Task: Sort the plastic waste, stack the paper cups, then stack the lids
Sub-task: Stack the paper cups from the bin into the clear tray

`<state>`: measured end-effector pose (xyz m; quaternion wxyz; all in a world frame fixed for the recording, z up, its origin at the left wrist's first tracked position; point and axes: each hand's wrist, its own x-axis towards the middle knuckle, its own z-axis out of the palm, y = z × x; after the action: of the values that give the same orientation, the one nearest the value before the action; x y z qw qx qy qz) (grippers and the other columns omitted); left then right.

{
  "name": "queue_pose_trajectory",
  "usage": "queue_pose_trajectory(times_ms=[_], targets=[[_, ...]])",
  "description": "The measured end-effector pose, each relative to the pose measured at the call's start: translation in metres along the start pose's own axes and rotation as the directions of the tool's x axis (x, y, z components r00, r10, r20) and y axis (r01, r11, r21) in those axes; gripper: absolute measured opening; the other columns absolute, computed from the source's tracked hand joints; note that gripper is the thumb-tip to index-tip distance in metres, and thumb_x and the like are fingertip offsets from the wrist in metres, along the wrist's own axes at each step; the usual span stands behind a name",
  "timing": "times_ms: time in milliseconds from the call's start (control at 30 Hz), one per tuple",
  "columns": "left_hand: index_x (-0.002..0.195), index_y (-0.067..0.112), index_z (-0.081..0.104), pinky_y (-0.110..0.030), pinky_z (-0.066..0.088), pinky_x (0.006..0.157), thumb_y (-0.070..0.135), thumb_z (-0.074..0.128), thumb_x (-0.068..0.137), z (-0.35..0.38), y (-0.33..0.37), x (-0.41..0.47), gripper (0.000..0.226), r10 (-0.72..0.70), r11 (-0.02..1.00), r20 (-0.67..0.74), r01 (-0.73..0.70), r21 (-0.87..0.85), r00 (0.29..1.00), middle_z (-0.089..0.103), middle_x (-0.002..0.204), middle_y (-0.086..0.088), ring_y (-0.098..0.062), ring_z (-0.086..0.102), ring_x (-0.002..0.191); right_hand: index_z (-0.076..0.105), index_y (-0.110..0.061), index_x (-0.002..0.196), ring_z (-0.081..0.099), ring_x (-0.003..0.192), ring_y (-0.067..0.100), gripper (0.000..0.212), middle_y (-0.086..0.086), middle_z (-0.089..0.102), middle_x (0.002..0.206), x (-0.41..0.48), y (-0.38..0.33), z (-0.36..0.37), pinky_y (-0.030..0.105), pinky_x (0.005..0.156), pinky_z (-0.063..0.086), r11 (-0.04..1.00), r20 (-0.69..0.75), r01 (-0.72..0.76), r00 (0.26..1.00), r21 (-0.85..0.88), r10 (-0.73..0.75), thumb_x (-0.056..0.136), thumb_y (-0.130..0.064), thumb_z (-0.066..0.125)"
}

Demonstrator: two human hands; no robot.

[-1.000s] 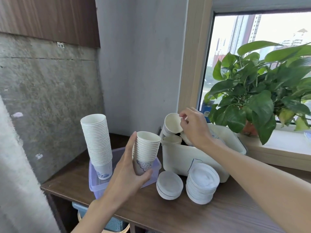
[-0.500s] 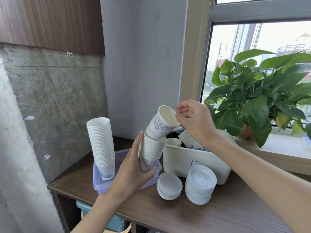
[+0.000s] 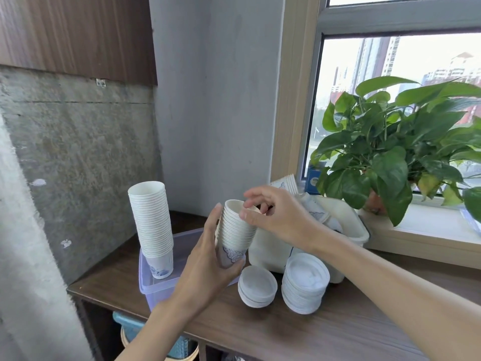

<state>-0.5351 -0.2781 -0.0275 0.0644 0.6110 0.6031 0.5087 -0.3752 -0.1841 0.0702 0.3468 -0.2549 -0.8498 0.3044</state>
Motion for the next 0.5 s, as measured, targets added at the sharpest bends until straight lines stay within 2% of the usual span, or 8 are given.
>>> queue_pose_trajectory(times_ms=[100, 200, 300, 400, 500], targets=[[0.135, 0.076, -0.002, -0.006, 0.042, 0.083, 0.024, 0.084, 0.075, 0.003, -0.002, 0.001, 0.117, -0.005, 1.000, 0.000, 0.005, -0.028, 1.000, 0.059, 0.125, 0.018, 0.002, 0.060, 0.107, 0.060, -0.024, 0.120, 0.057, 0.083, 0.002, 0.038, -0.011, 0.066, 0.106, -0.001, 0.005, 0.001, 0.018, 0.075, 0.049, 0.999, 0.014, 0.010, 1.000, 0.040, -0.011, 0.086, -0.039, 0.069], [0.134, 0.076, 0.000, -0.020, 0.046, 0.088, 0.025, 0.083, 0.074, 0.003, -0.003, 0.003, 0.114, -0.034, 0.999, -0.020, 0.033, -0.044, 0.999, 0.058, 0.122, 0.018, -0.005, 0.061, 0.107, 0.062, -0.019, 0.116, 0.056, 0.084, -0.004, 0.028, -0.010, 0.065, 0.099, 0.004, 0.018, -0.005, 0.012, 0.074, 0.046, 0.999, -0.113, -0.018, 0.993, 0.040, 0.023, 0.091, -0.030, 0.065], [0.136, 0.073, 0.005, -0.027, 0.050, 0.088, 0.025, 0.082, 0.074, 0.002, -0.007, 0.007, 0.110, -0.041, 0.998, -0.058, 0.038, -0.050, 0.997, 0.059, 0.116, 0.025, -0.003, 0.062, 0.104, 0.062, -0.016, 0.117, 0.057, 0.083, 0.003, 0.025, -0.006, 0.064, 0.099, 0.013, 0.043, -0.016, 0.008, 0.068, 0.045, 0.990, -0.198, -0.137, 0.972, -0.024, 0.130, 0.092, -0.020, 0.062], [0.135, 0.073, 0.004, -0.037, 0.057, 0.082, 0.023, 0.083, 0.076, 0.001, -0.011, 0.011, 0.111, -0.054, 0.998, -0.070, 0.051, -0.039, 0.996, 0.058, 0.101, 0.034, -0.001, 0.063, 0.096, 0.063, -0.016, 0.117, 0.060, 0.087, 0.011, 0.026, -0.001, 0.066, 0.106, 0.021, 0.069, -0.025, 0.007, 0.062, 0.041, 0.953, -0.097, -0.216, 0.975, -0.214, 0.200, 0.091, -0.012, 0.062], [0.133, 0.074, 0.005, -0.036, 0.057, 0.086, 0.019, 0.082, 0.077, 0.000, -0.013, 0.015, 0.110, -0.056, 0.997, -0.061, 0.054, -0.046, 0.997, 0.054, 0.106, 0.042, 0.006, 0.060, 0.101, 0.069, -0.014, 0.109, 0.063, 0.090, 0.015, 0.021, -0.001, 0.066, 0.099, 0.028, 0.078, -0.026, 0.003, 0.063, 0.043, 0.908, 0.011, -0.163, 0.983, -0.385, 0.181, 0.090, -0.008, 0.063]])
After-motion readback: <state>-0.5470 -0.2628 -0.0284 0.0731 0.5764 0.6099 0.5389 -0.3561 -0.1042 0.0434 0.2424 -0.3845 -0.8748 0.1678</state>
